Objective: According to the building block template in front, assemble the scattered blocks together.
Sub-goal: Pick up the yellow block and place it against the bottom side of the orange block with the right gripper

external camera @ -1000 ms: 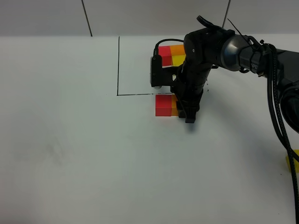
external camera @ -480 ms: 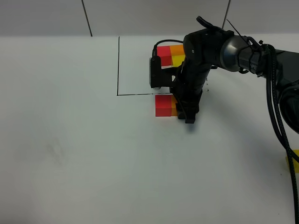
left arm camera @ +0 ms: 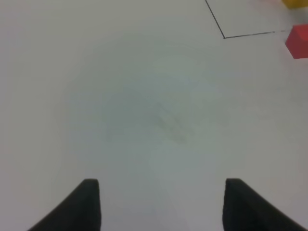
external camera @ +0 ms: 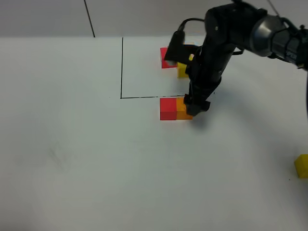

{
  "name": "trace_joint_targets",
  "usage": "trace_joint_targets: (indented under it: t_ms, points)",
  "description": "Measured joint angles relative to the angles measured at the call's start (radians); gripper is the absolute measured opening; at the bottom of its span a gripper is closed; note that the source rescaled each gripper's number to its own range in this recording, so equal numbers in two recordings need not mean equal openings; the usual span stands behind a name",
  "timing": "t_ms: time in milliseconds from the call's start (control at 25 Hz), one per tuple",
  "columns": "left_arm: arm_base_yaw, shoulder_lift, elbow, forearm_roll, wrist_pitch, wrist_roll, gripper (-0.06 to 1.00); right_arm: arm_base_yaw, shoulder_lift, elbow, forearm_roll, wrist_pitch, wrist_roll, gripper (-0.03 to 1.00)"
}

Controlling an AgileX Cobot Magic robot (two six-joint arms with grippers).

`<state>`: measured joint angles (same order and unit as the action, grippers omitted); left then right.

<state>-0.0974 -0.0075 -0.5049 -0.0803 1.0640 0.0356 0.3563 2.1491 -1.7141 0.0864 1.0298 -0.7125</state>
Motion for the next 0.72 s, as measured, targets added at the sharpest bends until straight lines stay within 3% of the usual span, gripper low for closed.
trace_joint_targets:
  t_ms: [200,360,560,720]
  points:
    - [0.0,0.0,0.0,0.0,0.0,0.0,0.23,-0.137,-0.136,0.172,0.01,-0.009,0.282,0.83]
    - [0.0,0.0,0.0,0.0,0.0,0.0,0.23,-0.246,-0.309,0.4,0.006,-0.118,0.423,0.83]
    - [0.0,0.0,0.0,0.0,0.0,0.0,0.23,-0.392,-0.513,0.692,-0.023,-0.266,0.502,0.84]
    - [0.0,0.0,0.0,0.0,0.0,0.0,0.23,-0.488,-0.569,0.827,-0.02,-0.33,0.527,0.84]
